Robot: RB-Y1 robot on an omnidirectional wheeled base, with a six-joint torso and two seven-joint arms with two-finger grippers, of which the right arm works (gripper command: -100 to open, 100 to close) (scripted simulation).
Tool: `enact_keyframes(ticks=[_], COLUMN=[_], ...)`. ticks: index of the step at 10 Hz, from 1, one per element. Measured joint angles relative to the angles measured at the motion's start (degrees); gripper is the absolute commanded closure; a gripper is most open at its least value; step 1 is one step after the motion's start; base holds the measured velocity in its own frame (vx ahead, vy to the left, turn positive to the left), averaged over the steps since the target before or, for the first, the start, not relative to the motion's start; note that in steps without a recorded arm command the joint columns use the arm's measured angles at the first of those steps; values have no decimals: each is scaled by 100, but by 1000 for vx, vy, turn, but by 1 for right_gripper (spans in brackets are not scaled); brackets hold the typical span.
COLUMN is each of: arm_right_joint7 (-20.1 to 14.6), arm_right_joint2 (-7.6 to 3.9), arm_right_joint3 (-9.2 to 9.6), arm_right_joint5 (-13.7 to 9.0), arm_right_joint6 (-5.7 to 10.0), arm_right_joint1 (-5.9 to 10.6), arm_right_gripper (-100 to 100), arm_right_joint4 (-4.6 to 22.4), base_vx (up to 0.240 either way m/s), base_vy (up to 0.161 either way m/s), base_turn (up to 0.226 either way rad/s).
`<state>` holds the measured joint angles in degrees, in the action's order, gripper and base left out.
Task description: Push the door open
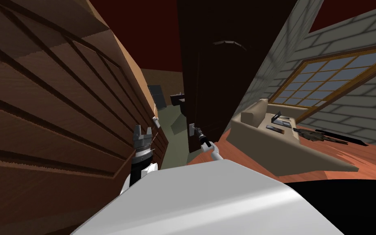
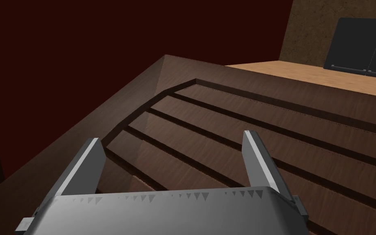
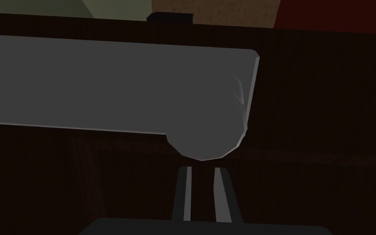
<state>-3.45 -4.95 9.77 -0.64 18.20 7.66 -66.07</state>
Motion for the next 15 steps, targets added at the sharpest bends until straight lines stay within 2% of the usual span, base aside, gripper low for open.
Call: enact_keyframes(ticks=[6,11,15], arm_right_joint7=[-66,-48,-27], arm_right_joint2=[113,96,130], arm_right_joint3=[152,101,32], arm_right_joint5=[-17,-16,-19], arm_right_joint6=[-84,-38,22], arm_right_joint1=[-80,-46,11], arm_right_gripper=[-100,-100,-100], arm_right_joint4=[-101,-28,69], base_vx=[-182,166,165], base_vy=[-8,36,46], base_turn=[-4,21,18])
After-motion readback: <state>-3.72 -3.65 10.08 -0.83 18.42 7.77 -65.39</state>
